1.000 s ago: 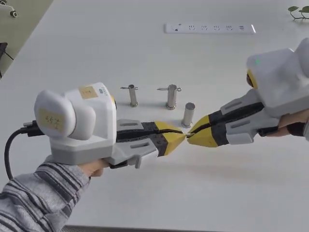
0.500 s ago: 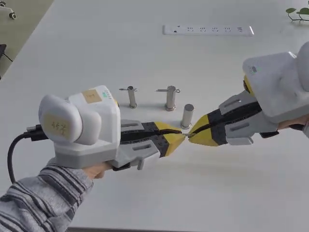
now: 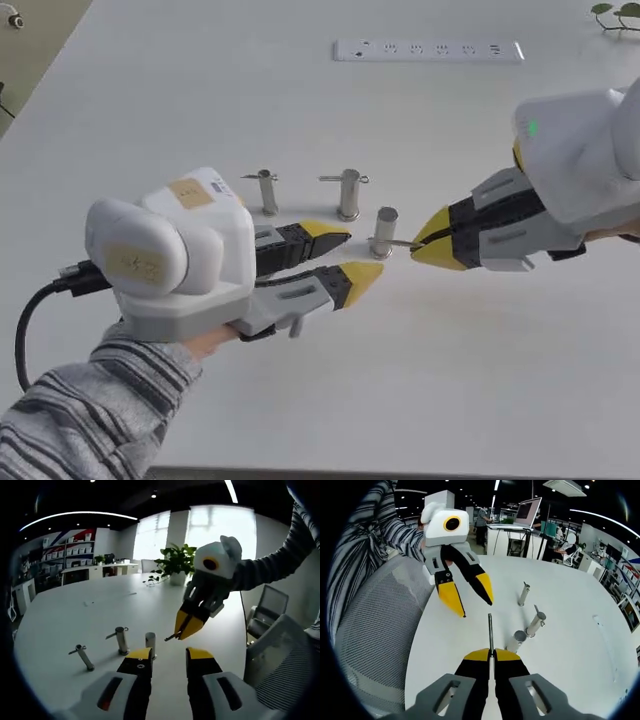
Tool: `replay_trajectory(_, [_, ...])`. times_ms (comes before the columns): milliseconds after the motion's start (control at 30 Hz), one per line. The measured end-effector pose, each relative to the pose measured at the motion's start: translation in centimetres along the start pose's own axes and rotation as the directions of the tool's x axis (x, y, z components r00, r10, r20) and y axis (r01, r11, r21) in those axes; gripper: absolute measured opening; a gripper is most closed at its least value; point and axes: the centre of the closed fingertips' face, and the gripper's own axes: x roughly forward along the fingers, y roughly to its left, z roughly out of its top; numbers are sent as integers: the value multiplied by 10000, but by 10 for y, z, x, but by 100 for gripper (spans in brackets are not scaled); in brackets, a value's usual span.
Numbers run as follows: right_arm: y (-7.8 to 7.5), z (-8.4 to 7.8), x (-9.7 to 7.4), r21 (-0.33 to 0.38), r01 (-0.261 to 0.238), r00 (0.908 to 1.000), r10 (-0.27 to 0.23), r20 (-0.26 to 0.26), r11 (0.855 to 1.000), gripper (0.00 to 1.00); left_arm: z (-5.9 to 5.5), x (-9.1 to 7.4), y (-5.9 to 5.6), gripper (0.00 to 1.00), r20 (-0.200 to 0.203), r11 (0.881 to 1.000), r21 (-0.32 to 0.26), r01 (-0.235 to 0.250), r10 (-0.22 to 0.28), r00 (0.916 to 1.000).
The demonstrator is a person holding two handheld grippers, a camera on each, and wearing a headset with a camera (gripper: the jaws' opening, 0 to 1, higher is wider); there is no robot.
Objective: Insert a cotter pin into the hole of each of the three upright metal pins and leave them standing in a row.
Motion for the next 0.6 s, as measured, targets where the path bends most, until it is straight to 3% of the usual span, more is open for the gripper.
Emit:
replay_trajectory(333, [-17,-17,-3,132,324,9987,-318,-393,9994,0,-8,18,13,30,-221,9960,409,-789,799,9966])
replay_trajectory(600, [-25,-29,-3,-144,389,9968,-398,-697,9991,0,-13,35,26,30,-384,9908,247,-1329,1338,9903])
